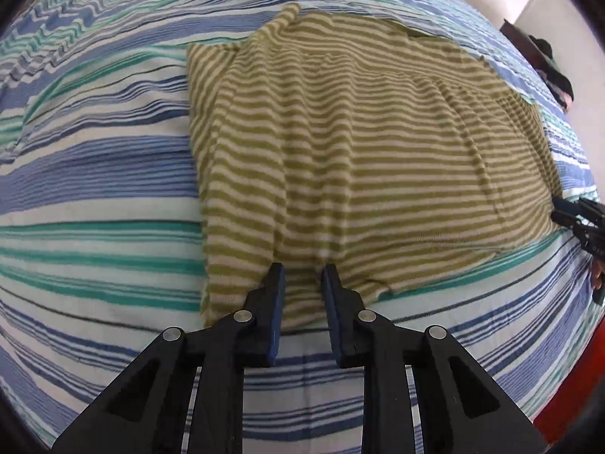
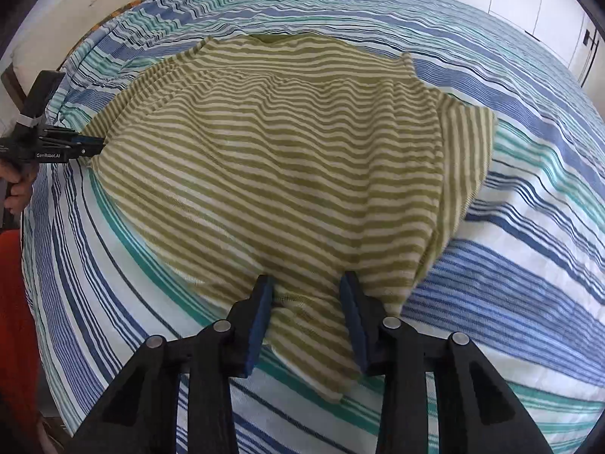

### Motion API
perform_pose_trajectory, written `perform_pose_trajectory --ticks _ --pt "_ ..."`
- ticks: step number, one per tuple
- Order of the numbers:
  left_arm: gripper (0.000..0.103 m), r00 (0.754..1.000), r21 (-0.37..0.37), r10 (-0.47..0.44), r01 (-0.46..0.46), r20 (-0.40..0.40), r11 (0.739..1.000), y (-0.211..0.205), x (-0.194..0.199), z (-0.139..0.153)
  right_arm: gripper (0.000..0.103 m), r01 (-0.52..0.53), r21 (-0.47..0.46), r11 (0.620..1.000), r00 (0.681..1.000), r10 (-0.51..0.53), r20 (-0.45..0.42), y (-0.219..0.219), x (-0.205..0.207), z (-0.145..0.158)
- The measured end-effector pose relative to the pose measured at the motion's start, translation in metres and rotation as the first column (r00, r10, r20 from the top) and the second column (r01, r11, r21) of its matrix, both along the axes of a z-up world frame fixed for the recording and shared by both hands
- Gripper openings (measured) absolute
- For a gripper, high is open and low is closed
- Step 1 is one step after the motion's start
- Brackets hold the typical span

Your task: Fold small clothes

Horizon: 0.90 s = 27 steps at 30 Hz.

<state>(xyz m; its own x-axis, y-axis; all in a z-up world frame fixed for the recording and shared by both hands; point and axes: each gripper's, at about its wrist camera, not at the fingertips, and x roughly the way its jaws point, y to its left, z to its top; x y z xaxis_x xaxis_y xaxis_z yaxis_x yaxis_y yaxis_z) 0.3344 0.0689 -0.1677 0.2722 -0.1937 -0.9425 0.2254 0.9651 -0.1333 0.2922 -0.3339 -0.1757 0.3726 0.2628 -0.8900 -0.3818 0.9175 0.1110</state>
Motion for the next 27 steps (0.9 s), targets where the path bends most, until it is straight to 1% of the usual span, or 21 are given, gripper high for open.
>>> perform_pose_trajectory --ticks 1,2,3,4,5,6,7,8,9,10,11,12,13,14,15,16,17,19,20,22,27 --pt "0.019 1.000 -0.020 0.026 -0.026 0.000 0.999 0.011 -0.007 0.008 0.028 0.047 0.000 0.999 0.999 -0.047 0.001 -0.013 -0.011 0.006" --pt "0.028 0.999 -0.039 0.046 -0.046 0.009 0.998 0.019 -0.014 0.016 0.030 0.095 -0.016 0.995 0.995 -0.095 0.006 -0.022 -0.019 0.014" --pt "0.056 0.998 -0.050 0.064 -0.063 0.025 0.997 0.025 -0.023 0.025 0.039 0.139 -0.018 0.990 0.990 -0.139 0.025 -0.028 -0.028 0.025" --pt "0.071 0.995 -0.053 0.085 -0.082 0.054 0.995 0.028 -0.030 0.033 0.039 0.160 0.017 0.987 0.986 -0.160 0.050 -0.032 -0.039 0.038" --pt "0.088 0.989 -0.061 0.115 -0.110 0.094 0.992 0.032 -0.038 0.040 0.041 0.168 0.060 0.984 0.983 -0.171 0.068 -0.034 -0.050 0.048" --pt "0.091 0.982 -0.080 0.146 -0.138 0.118 0.987 0.035 -0.045 0.045 0.048 0.181 0.094 0.979 0.979 -0.189 0.079 -0.032 -0.061 0.057" --pt "0.091 0.979 -0.108 0.172 -0.161 0.110 0.981 0.038 -0.051 0.044 0.055 0.206 0.115 0.972 0.972 -0.216 0.087 -0.030 -0.072 0.061" --pt "0.090 0.976 -0.133 0.200 -0.188 0.086 0.973 0.040 -0.057 0.038 0.058 0.236 0.130 0.963 0.965 -0.248 0.088 -0.025 -0.083 0.061" --pt "0.090 0.970 -0.145 0.232 -0.221 0.067 0.965 0.040 -0.064 0.030 0.065 0.265 0.138 0.954 0.957 -0.278 0.080 -0.023 -0.094 0.056" --pt "0.090 0.965 -0.141 0.256 -0.246 0.053 0.959 0.041 -0.073 0.018 0.069 0.297 0.134 0.945 0.950 -0.307 0.061 -0.021 -0.104 0.046" --pt "0.090 0.963 -0.123 0.268 -0.261 0.038 0.957 0.040 -0.081 0.005 0.069 0.335 0.115 0.935 0.940 -0.341 0.036 -0.015 -0.114 0.034" --pt "0.090 0.963 -0.087 0.266 -0.262 0.036 0.961 0.031 -0.087 -0.008 0.070 0.364 0.087 0.927 0.930 -0.366 0.009 -0.013 -0.123 0.019" --pt "0.090 0.967 -0.038 0.242 -0.240 0.080 0.970 0.024 -0.095 -0.016 0.070 0.384 0.068 0.921 0.923 -0.386 0.008 -0.011 -0.133 0.006" --pt "0.094 0.969 0.022 0.195 -0.200 0.155 0.979 0.014 -0.105 -0.017 0.070 0.395 0.075 0.916 0.914 -0.400 0.073 -0.009 -0.147 0.003" --pt "0.096 0.967 0.094 0.143 -0.165 0.212 0.982 0.001 -0.113 -0.019 0.072 0.400 0.071 0.914 0.906 -0.406 0.122 -0.008 -0.156 0.004" --pt "0.096 0.961 0.142 0.120 -0.159 0.250 0.977 -0.006 -0.119 -0.022 0.073 0.405 0.048 0.913 0.903 -0.408 0.132 -0.004 -0.159 0.004" --pt "0.096 0.952 0.140 0.135 -0.179 0.275 0.974 -0.006 -0.123 -0.022 0.073 0.412 0.034 0.910 0.900 -0.413 0.139 -0.002 -0.159 0.004" --pt "0.097 0.944 0.083 0.194 -0.223 0.267 0.971 0.002 -0.124 -0.024 0.081 0.411 0.031 0.911 0.902 -0.411 0.133 -0.003 -0.156 0.001" --pt "0.098 0.944 0.074 0.200 -0.227 0.264 0.971 0.004 -0.124 -0.024 0.082 0.405 0.030 0.914 0.905 -0.405 0.133 -0.003 -0.154 -0.001" --pt "0.098 0.945 0.085 0.189 -0.218 0.268 0.972 0.001 -0.122 -0.024 0.085 0.395 0.028 0.918 0.907 -0.394 0.149 -0.001 -0.154 -0.004" --pt "0.098 0.945 0.100 0.168 -0.203 0.282 0.974 0.002 -0.123 -0.026 0.085 0.395 0.023 0.919 0.904 -0.393 0.169 0.003 -0.157 -0.005"
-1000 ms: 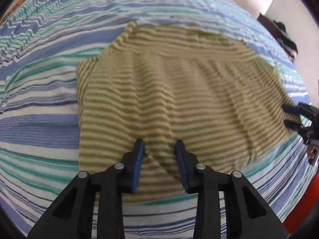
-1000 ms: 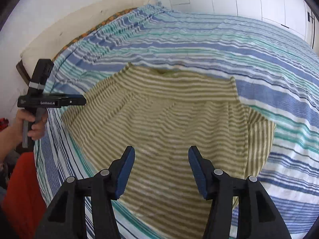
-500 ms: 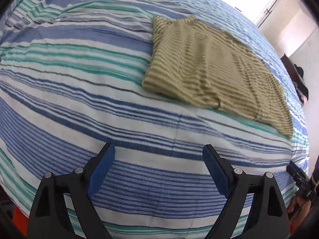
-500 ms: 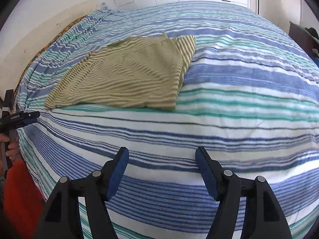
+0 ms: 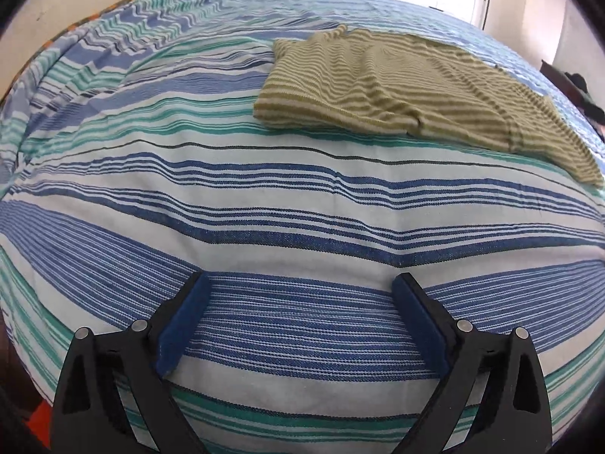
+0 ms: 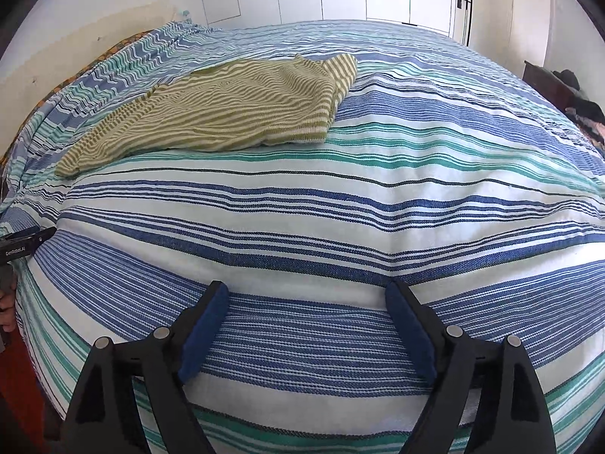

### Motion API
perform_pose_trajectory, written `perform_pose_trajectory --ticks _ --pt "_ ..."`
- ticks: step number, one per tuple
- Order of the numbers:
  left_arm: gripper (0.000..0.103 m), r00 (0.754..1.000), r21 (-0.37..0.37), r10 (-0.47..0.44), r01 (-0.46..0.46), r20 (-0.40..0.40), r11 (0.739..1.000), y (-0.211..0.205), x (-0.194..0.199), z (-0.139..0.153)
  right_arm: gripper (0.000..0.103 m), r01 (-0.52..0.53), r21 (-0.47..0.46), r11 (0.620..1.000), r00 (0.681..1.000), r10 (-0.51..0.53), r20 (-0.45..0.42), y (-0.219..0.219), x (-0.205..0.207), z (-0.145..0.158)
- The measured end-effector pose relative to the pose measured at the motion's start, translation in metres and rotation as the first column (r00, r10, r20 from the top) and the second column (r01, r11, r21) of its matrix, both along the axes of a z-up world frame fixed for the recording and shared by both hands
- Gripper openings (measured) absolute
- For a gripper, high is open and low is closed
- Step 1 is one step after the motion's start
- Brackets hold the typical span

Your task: Fold small clothes

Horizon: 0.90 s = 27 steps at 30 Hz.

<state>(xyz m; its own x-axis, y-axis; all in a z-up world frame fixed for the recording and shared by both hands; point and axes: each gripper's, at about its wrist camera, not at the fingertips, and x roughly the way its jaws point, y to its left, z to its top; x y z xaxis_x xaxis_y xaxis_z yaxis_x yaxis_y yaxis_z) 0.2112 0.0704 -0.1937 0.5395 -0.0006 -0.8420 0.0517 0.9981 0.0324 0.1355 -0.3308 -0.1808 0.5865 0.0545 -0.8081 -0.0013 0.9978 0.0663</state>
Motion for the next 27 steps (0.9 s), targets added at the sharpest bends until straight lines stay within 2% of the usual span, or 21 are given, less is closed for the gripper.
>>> perform_pose_trajectory --ticks 7,19,21,22,24,25,27 --pt "0.098 1.000 0.009 -0.003 0.003 0.025 1.000 -0.001 -0.005 -0.003 0.085 0.000 -0.015 1.000 1.000 0.000 -0.015 0.004 0.005 -0.001" --pt "0.098 1.000 0.017 -0.008 0.008 0.019 1.000 -0.002 -0.004 -0.002 0.085 0.006 -0.035 0.999 1.000 -0.007 -0.023 0.007 0.007 -0.001" --pt "0.098 1.000 0.016 -0.003 0.003 -0.001 1.000 -0.002 -0.002 0.000 0.085 0.007 -0.035 0.999 1.000 -0.008 -0.020 0.007 0.006 -0.001" --pt "0.098 0.999 0.009 -0.008 0.008 -0.036 1.000 -0.001 0.001 0.004 0.085 0.007 -0.035 0.999 1.000 -0.008 -0.018 0.007 0.006 -0.001" --pt "0.097 0.992 -0.053 -0.031 0.025 -0.122 0.998 0.007 0.009 0.021 0.085 0.008 -0.034 0.999 1.000 -0.009 -0.015 0.006 0.005 -0.002" --pt "0.096 0.992 -0.137 -0.042 0.025 -0.117 0.990 0.017 0.013 0.035 0.085 0.008 -0.034 0.999 1.000 -0.009 -0.014 0.006 0.005 -0.002" --pt "0.096 0.998 -0.309 -0.037 0.020 -0.050 0.951 0.041 0.029 0.067 0.085 0.007 -0.032 0.999 1.000 -0.008 -0.010 0.006 0.005 -0.002"
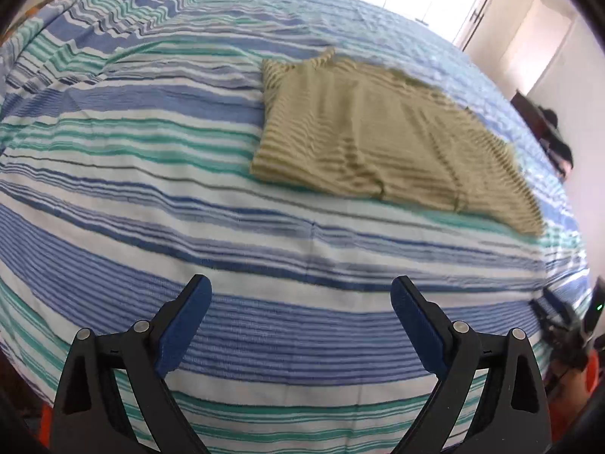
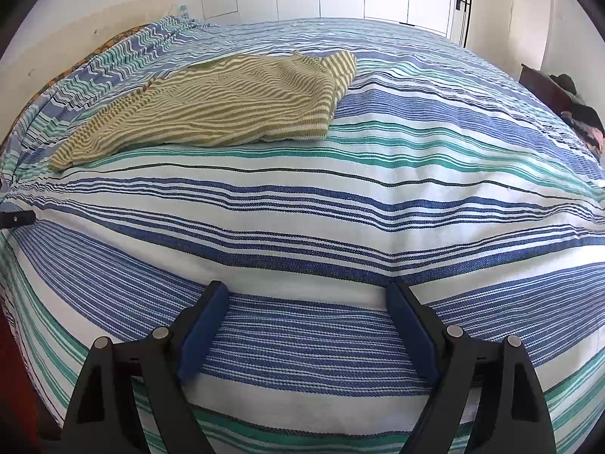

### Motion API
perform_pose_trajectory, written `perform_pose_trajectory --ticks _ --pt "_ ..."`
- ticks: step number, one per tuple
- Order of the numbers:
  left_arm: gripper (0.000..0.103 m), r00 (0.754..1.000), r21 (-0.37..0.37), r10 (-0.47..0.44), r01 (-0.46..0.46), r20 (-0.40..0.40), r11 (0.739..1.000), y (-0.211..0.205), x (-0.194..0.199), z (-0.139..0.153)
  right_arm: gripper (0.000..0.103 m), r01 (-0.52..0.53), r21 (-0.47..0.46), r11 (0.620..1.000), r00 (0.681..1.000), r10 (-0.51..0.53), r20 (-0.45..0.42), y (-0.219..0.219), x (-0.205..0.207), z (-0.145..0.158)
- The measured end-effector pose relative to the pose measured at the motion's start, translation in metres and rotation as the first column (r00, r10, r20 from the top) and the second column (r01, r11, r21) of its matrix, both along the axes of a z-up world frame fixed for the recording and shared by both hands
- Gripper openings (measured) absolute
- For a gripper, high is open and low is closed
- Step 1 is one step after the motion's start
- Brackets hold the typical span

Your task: Fold small clothes

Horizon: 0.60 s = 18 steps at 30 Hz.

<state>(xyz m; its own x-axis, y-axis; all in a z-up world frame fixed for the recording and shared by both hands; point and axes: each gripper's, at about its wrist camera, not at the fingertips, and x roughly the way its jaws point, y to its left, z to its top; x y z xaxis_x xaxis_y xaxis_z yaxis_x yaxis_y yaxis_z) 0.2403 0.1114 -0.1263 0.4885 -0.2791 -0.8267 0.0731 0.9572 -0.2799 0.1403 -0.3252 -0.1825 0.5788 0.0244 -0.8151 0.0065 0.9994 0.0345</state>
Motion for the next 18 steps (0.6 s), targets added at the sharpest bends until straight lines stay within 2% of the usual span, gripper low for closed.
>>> perform_pose_trajectory --ticks 3,5,6,8,9,11,13,14,16,17,18 --pt "0.097 0.997 -0.130 0.074 -0.070 0.024 0.989 0.029 0.057 0.032 0.085 -0.003 0.005 1.000 1.000 0.003 0.016 -0.001 -0.002 -0.001" --pt "0.097 0.997 -0.196 0.067 -0.071 -0.030 0.978 0.035 0.107 0.028 0.086 -0.004 0.006 1.000 1.000 0.004 0.019 -0.001 -0.001 -0.001" --pt "0.097 0.995 -0.202 0.057 -0.071 -0.077 0.977 0.033 0.131 0.017 0.087 -0.005 0.006 1.000 1.000 0.005 0.018 -0.001 0.000 -0.001" --pt "0.095 0.984 -0.169 0.062 -0.090 -0.165 0.982 0.025 0.169 -0.009 0.088 -0.005 0.007 1.000 1.000 0.005 0.015 0.000 0.001 -0.001" --pt "0.091 0.978 -0.162 0.050 -0.084 -0.200 0.983 0.018 0.183 -0.022 0.089 -0.006 0.007 1.000 1.000 0.006 0.014 0.000 0.001 -0.002" --pt "0.079 0.964 -0.174 0.013 -0.061 -0.265 0.983 0.006 0.201 -0.044 0.089 -0.006 0.009 1.000 1.000 0.006 0.013 0.000 0.002 -0.001" --pt "0.076 0.953 -0.170 0.009 -0.063 -0.303 0.983 0.000 0.208 -0.059 0.090 -0.007 0.009 1.000 1.000 0.007 0.014 0.000 0.002 -0.001" --pt "0.069 0.954 -0.170 0.024 -0.078 -0.299 0.982 0.001 0.209 -0.060 0.090 -0.007 0.009 1.000 1.000 0.007 0.014 0.000 0.002 -0.001" --pt "0.033 0.953 -0.209 0.059 -0.125 -0.296 0.970 0.011 0.208 -0.060 0.091 -0.010 0.011 1.000 1.000 0.010 0.015 0.001 0.002 -0.002" --pt "0.009 0.947 -0.241 0.068 -0.149 -0.313 0.959 0.017 0.209 -0.061 0.092 -0.012 0.012 1.000 1.000 0.012 0.016 0.001 0.002 -0.002" --pt "0.008 0.945 -0.248 0.082 -0.166 -0.316 0.954 0.020 0.209 -0.057 0.093 -0.014 0.013 1.000 1.000 0.014 0.016 0.001 0.003 -0.002"
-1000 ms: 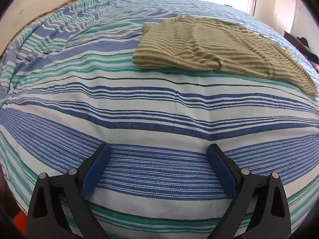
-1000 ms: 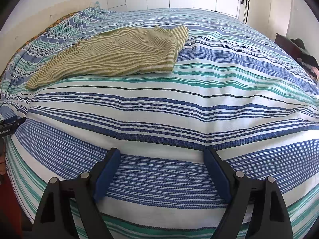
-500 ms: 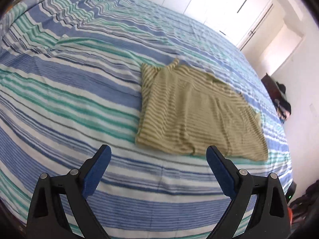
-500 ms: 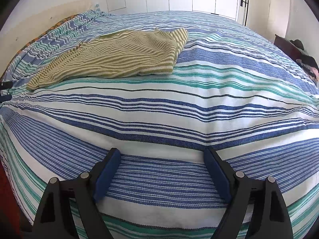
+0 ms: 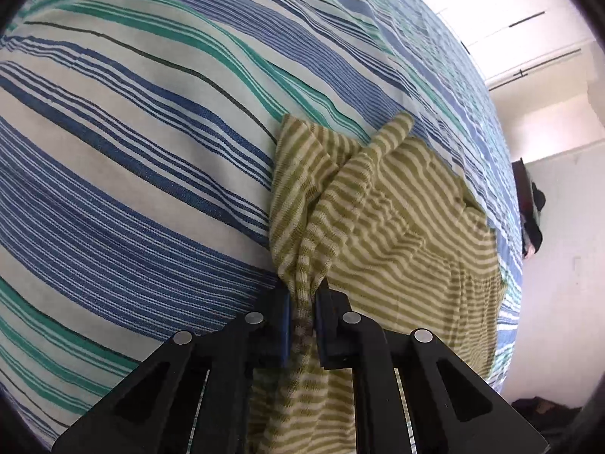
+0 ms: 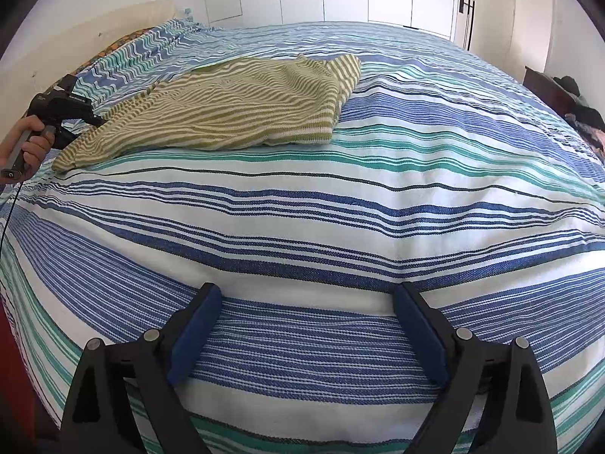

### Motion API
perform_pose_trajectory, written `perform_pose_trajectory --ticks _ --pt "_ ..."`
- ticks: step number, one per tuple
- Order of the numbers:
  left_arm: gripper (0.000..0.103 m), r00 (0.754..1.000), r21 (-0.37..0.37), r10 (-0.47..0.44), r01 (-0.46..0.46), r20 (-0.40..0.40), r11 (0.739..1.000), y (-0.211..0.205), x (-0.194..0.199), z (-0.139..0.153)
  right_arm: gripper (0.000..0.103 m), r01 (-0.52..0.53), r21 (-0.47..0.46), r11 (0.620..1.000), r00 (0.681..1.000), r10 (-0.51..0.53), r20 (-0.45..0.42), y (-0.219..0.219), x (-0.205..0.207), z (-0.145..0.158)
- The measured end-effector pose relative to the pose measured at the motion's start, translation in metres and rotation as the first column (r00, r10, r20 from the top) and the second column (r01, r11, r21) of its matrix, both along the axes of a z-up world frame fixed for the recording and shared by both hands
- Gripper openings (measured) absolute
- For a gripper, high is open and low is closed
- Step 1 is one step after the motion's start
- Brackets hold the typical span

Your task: Fold small clothes

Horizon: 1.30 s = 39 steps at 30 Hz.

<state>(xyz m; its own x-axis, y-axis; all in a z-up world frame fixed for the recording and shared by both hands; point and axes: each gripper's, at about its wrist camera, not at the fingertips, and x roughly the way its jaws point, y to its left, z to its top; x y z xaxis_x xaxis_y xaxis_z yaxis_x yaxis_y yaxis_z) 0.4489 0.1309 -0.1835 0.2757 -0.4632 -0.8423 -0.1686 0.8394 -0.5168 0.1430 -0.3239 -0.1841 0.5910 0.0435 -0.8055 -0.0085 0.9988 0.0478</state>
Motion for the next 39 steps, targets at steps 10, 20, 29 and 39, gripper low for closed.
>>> perform_pose_trajectory --ticks 10,20,29,39 --pt "0.007 0.983 0.046 -0.164 0.160 0.085 0.986 -0.168 0.001 0.117 0.095 -0.009 0.012 1.000 1.000 0.009 -0.003 0.000 0.002 0.001" --pt "0.034 0.881 0.195 -0.471 0.471 -0.047 0.860 -0.425 -0.023 0.055 0.097 -0.019 0.019 1.000 1.000 0.020 -0.012 0.001 0.004 0.001" --pt "0.081 0.881 0.190 -0.418 0.381 0.223 0.905 -0.322 -0.060 0.136 0.098 -0.047 0.097 0.994 0.998 0.051 -0.045 -0.010 0.009 0.011" --pt "0.088 0.758 0.530 -0.606 0.420 0.243 0.737 -0.241 -0.149 0.073 0.076 0.080 0.936 0.344 0.997 -0.019 -0.078 -0.046 0.073 0.029"
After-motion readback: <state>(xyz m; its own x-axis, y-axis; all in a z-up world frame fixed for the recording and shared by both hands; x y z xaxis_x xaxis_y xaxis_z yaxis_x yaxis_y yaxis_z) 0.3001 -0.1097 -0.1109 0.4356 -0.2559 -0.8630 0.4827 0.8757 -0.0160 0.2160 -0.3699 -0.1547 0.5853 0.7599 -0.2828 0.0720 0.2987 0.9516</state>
